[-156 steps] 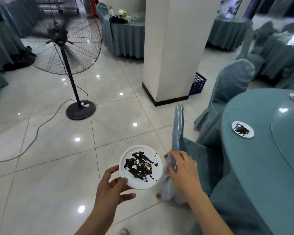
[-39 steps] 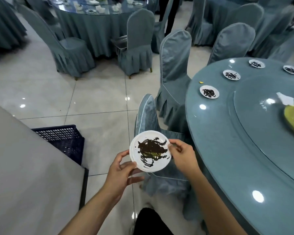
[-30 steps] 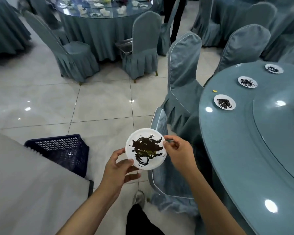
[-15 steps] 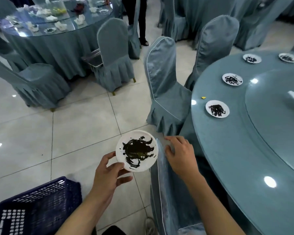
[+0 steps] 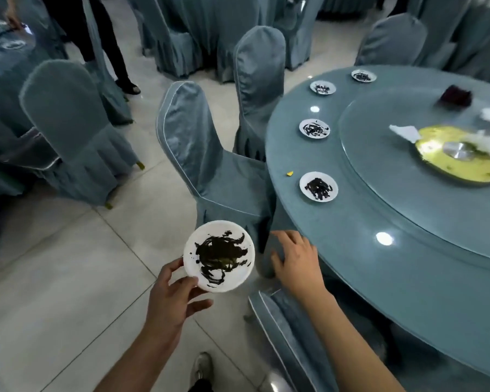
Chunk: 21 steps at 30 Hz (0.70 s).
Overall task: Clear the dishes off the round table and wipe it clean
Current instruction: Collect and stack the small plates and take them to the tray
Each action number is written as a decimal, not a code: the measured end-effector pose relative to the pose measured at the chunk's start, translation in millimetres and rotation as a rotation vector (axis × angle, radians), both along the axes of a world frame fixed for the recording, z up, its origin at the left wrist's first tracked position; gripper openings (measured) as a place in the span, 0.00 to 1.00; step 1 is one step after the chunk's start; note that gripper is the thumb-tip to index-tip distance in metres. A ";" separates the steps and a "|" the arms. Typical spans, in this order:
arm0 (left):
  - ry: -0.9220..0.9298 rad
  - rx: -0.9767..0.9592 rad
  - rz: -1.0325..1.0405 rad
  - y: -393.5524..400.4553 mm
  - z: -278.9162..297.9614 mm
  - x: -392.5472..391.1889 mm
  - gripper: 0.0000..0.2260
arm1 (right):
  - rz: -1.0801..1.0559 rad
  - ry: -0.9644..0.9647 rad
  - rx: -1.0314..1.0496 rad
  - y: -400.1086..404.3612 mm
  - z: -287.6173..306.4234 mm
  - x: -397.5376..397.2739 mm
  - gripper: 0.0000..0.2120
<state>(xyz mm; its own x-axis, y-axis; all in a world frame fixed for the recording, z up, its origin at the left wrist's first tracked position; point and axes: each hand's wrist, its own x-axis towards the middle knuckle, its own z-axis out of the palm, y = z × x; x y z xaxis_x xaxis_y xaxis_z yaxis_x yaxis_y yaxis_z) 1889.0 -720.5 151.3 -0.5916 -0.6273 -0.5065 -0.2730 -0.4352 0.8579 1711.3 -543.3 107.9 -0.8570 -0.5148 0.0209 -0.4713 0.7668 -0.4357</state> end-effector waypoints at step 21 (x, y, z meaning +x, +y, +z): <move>-0.028 0.015 -0.356 -164.2 -32.8 -226.4 0.17 | -0.619 -0.124 0.064 -60.8 -62.2 -167.2 0.22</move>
<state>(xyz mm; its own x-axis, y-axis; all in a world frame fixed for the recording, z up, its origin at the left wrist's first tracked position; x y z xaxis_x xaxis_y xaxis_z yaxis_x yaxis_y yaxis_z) 1662.5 -884.7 118.4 -0.7575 -0.3770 -0.5329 -0.4327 -0.3213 0.8423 1544.2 -604.0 45.7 -0.9905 0.0796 -0.1122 0.1186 0.9074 -0.4032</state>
